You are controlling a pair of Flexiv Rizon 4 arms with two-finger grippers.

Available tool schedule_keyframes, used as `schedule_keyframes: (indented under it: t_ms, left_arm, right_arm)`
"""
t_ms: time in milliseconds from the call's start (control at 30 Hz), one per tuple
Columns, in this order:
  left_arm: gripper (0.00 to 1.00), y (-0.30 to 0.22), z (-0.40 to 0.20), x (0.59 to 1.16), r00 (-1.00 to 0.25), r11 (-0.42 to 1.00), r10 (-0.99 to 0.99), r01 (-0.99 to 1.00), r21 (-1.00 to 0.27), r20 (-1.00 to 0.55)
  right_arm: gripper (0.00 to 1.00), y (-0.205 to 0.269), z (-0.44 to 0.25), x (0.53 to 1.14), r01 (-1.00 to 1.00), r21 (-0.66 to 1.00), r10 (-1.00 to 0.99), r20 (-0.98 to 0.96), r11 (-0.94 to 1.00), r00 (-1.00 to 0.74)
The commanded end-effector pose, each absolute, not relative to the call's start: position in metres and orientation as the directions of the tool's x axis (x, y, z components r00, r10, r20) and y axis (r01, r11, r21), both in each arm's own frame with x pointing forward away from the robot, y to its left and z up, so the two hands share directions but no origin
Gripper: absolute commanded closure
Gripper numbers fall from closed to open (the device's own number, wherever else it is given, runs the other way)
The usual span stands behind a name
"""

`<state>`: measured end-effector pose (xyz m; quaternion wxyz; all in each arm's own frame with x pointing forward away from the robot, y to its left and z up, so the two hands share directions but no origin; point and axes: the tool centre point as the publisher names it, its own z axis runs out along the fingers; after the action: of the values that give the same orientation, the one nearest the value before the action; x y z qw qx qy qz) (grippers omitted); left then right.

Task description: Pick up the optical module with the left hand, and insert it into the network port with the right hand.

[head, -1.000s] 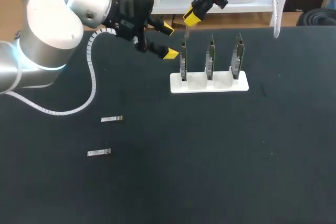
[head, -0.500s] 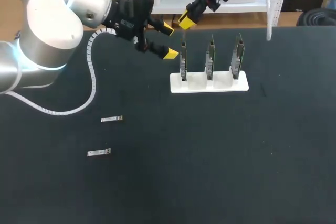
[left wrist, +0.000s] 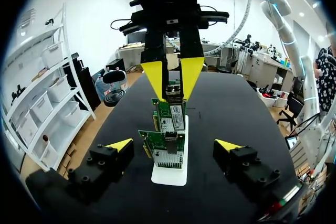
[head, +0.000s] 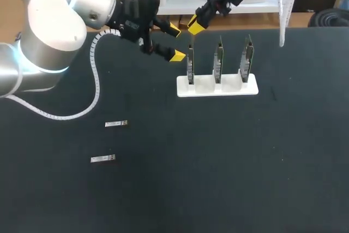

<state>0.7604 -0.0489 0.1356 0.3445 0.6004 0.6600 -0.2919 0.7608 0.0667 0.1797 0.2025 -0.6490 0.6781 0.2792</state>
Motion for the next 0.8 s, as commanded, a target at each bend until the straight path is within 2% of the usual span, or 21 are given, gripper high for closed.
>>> schedule_keyframes:
  t_ms: [33, 800]
  left_arm:
    - [0.0, -0.0493, 0.1353, 0.7622, -0.041, 0.105, 0.593, 0.994, 0.027, -0.804]
    - [0.0, -0.0493, 0.1353, 0.7622, -0.041, 0.105, 0.593, 0.994, 0.027, -0.804]
  right_arm:
    - [1.0, 0.0657, 0.1808, 0.7616, -0.994, 0.112, -0.768, -0.637, -0.001, -0.07]
    - [1.0, 0.0718, 0.1793, 0.768, -0.994, 0.109, -0.778, -0.626, -0.02, -0.053]
